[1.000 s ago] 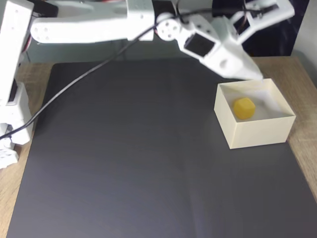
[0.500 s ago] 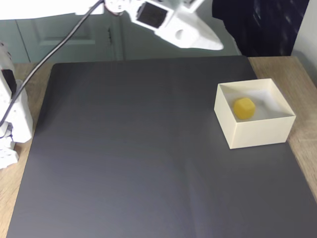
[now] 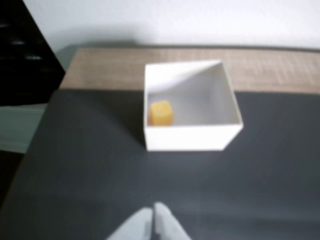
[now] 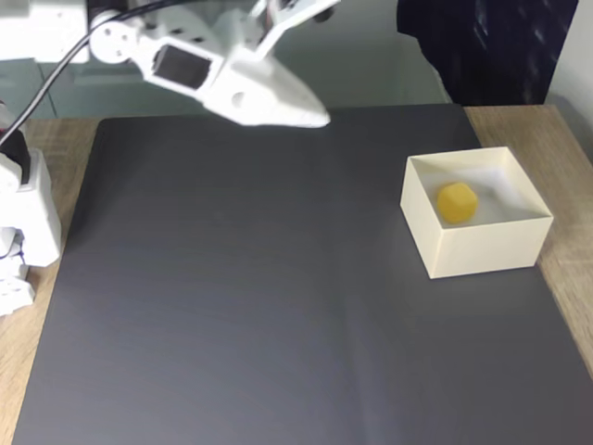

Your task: Grasp a cube block and put it in the white box.

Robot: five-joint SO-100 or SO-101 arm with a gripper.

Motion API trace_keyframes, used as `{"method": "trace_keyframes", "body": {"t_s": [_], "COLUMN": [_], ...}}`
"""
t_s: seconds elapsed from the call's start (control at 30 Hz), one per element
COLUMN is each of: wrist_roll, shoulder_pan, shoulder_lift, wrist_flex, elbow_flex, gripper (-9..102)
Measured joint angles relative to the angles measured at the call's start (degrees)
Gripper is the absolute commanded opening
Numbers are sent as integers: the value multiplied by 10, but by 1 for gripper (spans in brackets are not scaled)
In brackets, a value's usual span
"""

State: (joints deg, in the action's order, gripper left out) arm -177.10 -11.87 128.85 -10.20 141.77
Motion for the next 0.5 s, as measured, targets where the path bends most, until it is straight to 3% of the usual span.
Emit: {"method": "trace_keyframes", "body": {"t_s": [0.5], "wrist_roll": [0], "shoulder_pan": [-15], "shoulder_lift": [229], "wrist_flex": [-95], "elbow_flex": [185], "gripper": [0]}}
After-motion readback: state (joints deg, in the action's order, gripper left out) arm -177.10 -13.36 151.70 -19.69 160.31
